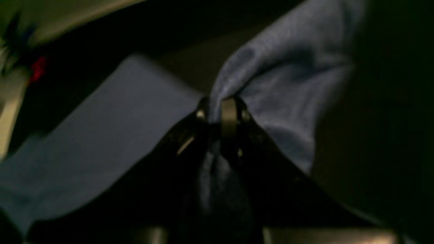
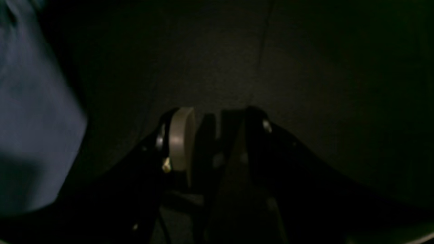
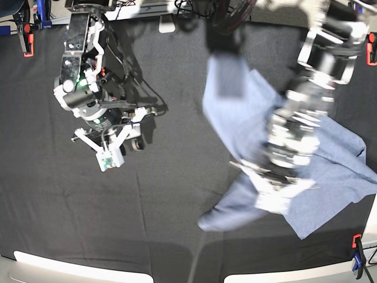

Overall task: Layout the t-shirt on the table in an organized manner, then fold the t-shirt properly
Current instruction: 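Grasp the bunched fabric with the left gripper and drag it toward the hem, then release and regrasp the shirt fabric with the left gripper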

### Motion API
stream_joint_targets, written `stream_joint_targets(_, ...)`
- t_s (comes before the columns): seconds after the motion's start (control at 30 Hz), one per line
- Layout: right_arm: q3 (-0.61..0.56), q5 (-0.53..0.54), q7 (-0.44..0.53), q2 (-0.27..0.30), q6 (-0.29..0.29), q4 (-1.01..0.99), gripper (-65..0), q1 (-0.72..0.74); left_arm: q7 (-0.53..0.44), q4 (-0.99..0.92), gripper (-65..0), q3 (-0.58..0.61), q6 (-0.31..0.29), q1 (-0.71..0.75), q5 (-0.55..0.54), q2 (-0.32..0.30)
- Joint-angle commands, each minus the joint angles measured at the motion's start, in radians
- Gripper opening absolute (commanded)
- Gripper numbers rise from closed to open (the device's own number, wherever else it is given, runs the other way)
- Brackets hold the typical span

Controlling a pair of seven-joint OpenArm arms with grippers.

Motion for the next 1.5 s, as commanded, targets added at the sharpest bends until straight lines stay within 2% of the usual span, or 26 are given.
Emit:
stream_joint_targets(0.0,0.000,0.009,0.026,0.002,0.003,0.021,-42.4,0.014,-0.030,0.005,-65.0,-0.031,0.018,-0.024,0.000,-0.019)
stream_joint_targets(0.13,0.000,0.011,0.026,0.002,0.003,0.021,-42.4,0.014,-0.040,-0.083,-65.0,-0.108,0.015,-0.029,0.001,-0.055)
stream_joint_targets(0.3,0.000,0.011,0.026,0.002,0.003,0.021,-42.4,0.014,-0.071,-0.245,-65.0,-0.125,0.015,-0.030,0.001,-0.078)
stream_joint_targets(0.4,0.000,0.011,0.026,0.002,0.003,0.021,-42.4,0.014,-0.071,-0.289,-61.2,-0.125,0.016,-0.027,0.002,-0.080)
stream_joint_targets(0.47,0.000,0.011,0.023,0.002,0.003,0.021,-42.4,0.014,-0.071,-0.284,-58.8,-0.125,0.028,-0.027,0.002,-0.081)
stream_joint_targets(0.6,0.000,0.011,0.022,0.002,0.003,0.021,-42.4,0.013,-0.063,-0.196,-58.9,-0.125,0.193,-0.024,0.002,-0.082)
stream_joint_targets(0.67,0.000,0.011,0.022,0.002,0.003,0.021,-42.4,0.014,-0.043,-0.135,-58.9,-0.125,0.229,-0.024,0.003,-0.089)
stream_joint_targets(0.83,0.000,0.011,0.022,0.002,0.003,0.021,-42.4,0.014,-0.022,-0.016,-58.9,-0.125,0.228,-0.024,0.005,-0.105)
stream_joint_targets(1.0,0.000,0.011,0.022,0.002,0.003,0.021,-42.4,0.014,-0.006,-0.005,-58.9,-0.125,0.225,-0.024,0.006,-0.106)
stream_joint_targets(1.07,0.000,0.020,0.022,0.002,0.003,0.021,-42.4,0.014,0.013,-0.013,-58.3,-0.125,0.224,-0.024,0.040,-0.105)
stream_joint_targets(1.13,0.000,0.048,0.022,0.002,0.003,0.021,-42.4,0.014,0.013,-0.015,-52.7,-0.125,0.220,-0.021,0.084,-0.106)
stream_joint_targets(1.23,0.000,0.080,0.022,0.002,0.015,0.021,-42.4,0.014,0.017,-0.015,-38.0,-0.125,0.221,-0.016,0.130,-0.106)
stream_joint_targets(1.27,0.000,0.082,0.022,0.002,0.026,0.021,-42.4,0.014,0.024,-0.015,-35.5,-0.125,0.220,-0.014,0.129,-0.106)
stream_joint_targets(1.37,0.000,0.082,0.014,0.002,0.052,0.021,-42.4,0.014,0.058,-0.015,-35.1,-0.125,0.221,-0.013,0.129,-0.105)
stream_joint_targets(1.47,0.000,0.082,0.015,0.002,0.052,0.021,-42.4,0.014,0.087,-0.013,-36.4,-0.125,0.220,-0.013,0.121,-0.105)
